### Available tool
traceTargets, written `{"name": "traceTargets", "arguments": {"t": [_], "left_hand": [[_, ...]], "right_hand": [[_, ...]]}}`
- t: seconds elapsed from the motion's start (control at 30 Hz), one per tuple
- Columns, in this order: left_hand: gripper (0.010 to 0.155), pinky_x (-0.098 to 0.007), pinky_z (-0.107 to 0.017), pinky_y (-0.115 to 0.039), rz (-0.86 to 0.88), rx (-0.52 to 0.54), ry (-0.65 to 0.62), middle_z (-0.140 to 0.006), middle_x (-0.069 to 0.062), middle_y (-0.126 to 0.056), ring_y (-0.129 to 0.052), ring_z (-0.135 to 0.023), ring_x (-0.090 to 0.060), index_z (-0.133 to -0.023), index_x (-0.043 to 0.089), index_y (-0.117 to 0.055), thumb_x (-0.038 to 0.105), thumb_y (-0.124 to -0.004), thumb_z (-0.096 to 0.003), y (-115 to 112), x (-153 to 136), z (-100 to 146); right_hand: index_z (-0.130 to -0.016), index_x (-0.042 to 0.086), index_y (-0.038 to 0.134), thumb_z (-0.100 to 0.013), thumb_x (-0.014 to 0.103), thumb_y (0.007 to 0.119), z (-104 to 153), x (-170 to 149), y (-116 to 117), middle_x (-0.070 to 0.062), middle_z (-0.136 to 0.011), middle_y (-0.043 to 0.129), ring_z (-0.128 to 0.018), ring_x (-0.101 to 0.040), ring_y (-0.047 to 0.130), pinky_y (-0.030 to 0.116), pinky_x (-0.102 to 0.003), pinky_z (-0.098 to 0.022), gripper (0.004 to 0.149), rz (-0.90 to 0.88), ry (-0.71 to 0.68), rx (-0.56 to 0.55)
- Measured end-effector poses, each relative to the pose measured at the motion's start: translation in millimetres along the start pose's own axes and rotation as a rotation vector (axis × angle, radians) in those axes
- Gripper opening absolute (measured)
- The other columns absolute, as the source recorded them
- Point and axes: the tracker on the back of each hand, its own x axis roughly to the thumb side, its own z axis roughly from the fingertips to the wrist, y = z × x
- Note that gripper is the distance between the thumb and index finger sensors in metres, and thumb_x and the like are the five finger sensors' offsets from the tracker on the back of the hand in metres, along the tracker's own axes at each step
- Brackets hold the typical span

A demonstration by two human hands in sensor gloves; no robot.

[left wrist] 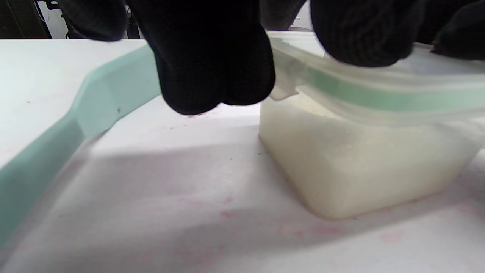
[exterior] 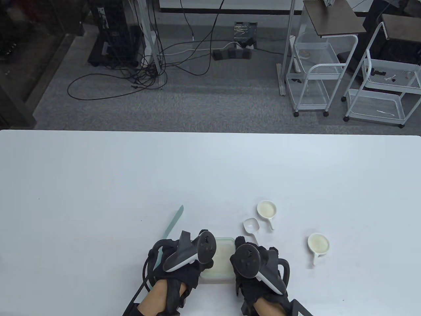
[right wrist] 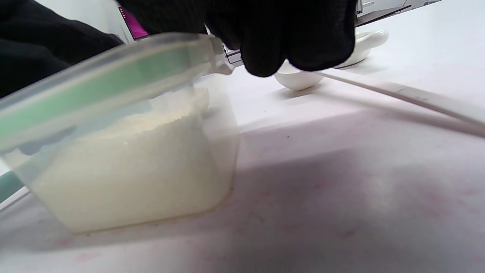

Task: Scoop white sugar with coffee spoon and level it off using dessert spatula

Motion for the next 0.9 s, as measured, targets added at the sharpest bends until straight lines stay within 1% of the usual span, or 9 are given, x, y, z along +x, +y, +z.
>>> {"name": "traceTargets", "arguments": {"t": [0.1, 0.3, 0.37, 0.53, 0.63, 0.9], "left_hand": [[0.082, -0.065, -0.069, -0.067, 0.01, 0.001, 0.001, -0.081, 0.003, -0.099, -0.099, -0.071, -0.021, -0.112, 0.028, -0.044, 0.057, -0.074, -0.0411, -0.1, -0.6, 0.0], [0.081, -0.064, -0.068, -0.068, 0.057, 0.02, -0.005, -0.081, 0.002, -0.101, -0.101, -0.071, -0.021, -0.112, 0.026, -0.047, 0.054, -0.076, -0.0415, -1.1, -2.0, 0.4], [0.08, -0.063, -0.068, -0.069, 0.084, 0.022, -0.003, -0.081, 0.001, -0.101, -0.101, -0.07, -0.022, -0.112, 0.026, -0.048, 0.052, -0.077, -0.0421, -1.4, -2.8, 0.4], [0.079, -0.063, -0.068, -0.069, 0.088, 0.024, 0.0, -0.081, 0.001, -0.101, -0.101, -0.071, -0.022, -0.111, 0.026, -0.048, 0.052, -0.077, -0.0423, -1.3, -3.4, 0.3], [0.079, -0.063, -0.068, -0.069, 0.091, 0.028, -0.006, -0.081, 0.002, -0.101, -0.101, -0.071, -0.022, -0.111, 0.027, -0.048, 0.052, -0.076, -0.0424, -1.6, -4.4, 0.2], [0.079, -0.064, -0.068, -0.068, 0.129, 0.024, -0.015, -0.082, 0.003, -0.099, -0.099, -0.072, -0.022, -0.112, 0.028, -0.047, 0.052, -0.076, -0.0427, -3.2, -8.5, -0.8]], "right_hand": [[-0.099, 0.002, 0.06, -0.049, 0.029, 0.071, 0.3, 0.7, 0.8, -0.023, -0.086, 0.082, -0.074, -0.047, 0.082, 0.046, -0.084, -0.059, 0.058, -0.003, -0.011, -0.009], [-0.099, 0.0, 0.06, -0.049, 0.028, 0.071, 0.8, 1.4, 1.5, -0.024, -0.084, 0.083, -0.073, -0.047, 0.084, 0.047, -0.083, -0.059, 0.058, -0.013, -0.017, -0.013], [-0.098, -0.001, 0.06, -0.049, 0.027, 0.071, 0.9, 1.0, 1.9, -0.025, -0.084, 0.083, -0.072, -0.047, 0.084, 0.047, -0.083, -0.059, 0.058, -0.031, -0.016, -0.011], [-0.097, -0.003, 0.06, -0.049, 0.025, 0.072, 0.8, -0.1, 2.7, -0.026, -0.083, 0.085, -0.07, -0.047, 0.087, 0.05, -0.082, -0.059, 0.058, -0.081, -0.011, -0.01], [-0.095, -0.007, 0.06, -0.048, 0.023, 0.072, 0.1, -2.4, 3.9, -0.027, -0.079, 0.087, -0.066, -0.045, 0.09, 0.053, -0.08, -0.059, 0.057, -0.151, -0.004, -0.009], [-0.097, -0.006, 0.059, -0.049, 0.024, 0.071, 0.9, -3.6, 4.4, -0.026, -0.081, 0.086, -0.068, -0.045, 0.089, 0.052, -0.08, -0.059, 0.057, -0.147, 0.007, -0.007]]}}
